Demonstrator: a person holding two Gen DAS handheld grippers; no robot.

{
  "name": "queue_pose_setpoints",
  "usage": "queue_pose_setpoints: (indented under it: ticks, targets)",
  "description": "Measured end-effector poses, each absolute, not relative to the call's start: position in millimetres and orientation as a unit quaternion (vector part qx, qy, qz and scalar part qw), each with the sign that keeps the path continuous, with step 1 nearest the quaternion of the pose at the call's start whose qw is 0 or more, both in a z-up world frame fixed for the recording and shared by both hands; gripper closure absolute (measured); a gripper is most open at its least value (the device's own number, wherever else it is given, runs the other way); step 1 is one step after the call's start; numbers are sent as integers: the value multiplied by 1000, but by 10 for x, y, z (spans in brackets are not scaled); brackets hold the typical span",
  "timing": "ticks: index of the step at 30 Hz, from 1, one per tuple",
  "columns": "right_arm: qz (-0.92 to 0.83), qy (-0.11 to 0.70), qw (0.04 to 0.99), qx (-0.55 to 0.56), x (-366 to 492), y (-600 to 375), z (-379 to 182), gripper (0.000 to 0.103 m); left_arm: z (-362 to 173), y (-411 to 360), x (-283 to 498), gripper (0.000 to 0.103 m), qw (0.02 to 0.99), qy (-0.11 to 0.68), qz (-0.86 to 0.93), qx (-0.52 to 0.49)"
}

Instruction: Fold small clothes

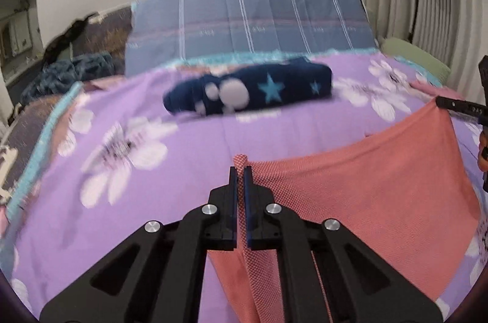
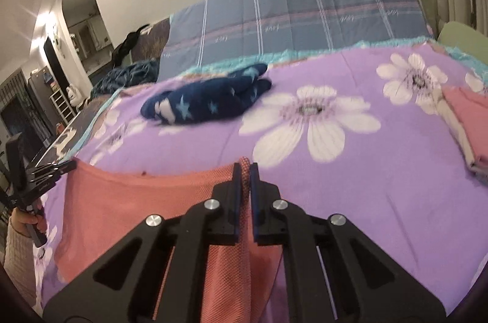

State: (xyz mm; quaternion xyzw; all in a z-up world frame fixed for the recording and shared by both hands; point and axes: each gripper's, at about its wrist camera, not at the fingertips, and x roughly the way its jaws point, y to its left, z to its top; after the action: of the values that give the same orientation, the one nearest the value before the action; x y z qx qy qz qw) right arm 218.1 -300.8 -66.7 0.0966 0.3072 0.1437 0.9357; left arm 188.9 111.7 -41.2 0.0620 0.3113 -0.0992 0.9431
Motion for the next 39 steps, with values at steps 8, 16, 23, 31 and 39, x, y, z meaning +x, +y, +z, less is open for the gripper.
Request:
queue_pose_setpoints:
  ticks: [8,16,23,31,39]
  targets:
    - [88,414,901,94,2713,-2967,-1285,87,-1179,961,2487,85,899,417,-75,110]
    - [99,399,902,131,2287,-3366,-1155,83,-823,910,1965,59,918,373,-68,118]
    - [144,470,852,182,2370,-3421,-1242,83,-634,-233,1229,45,895,362,-236,109]
    - [204,495,805,255,2531,-3525,-1527,75,-1010,-1752,593,34,819,412,-376,134]
    - [244,499,790,259,2520,-3517,-1597,69,-1237,-2367,409,34,815,415,-343,213]
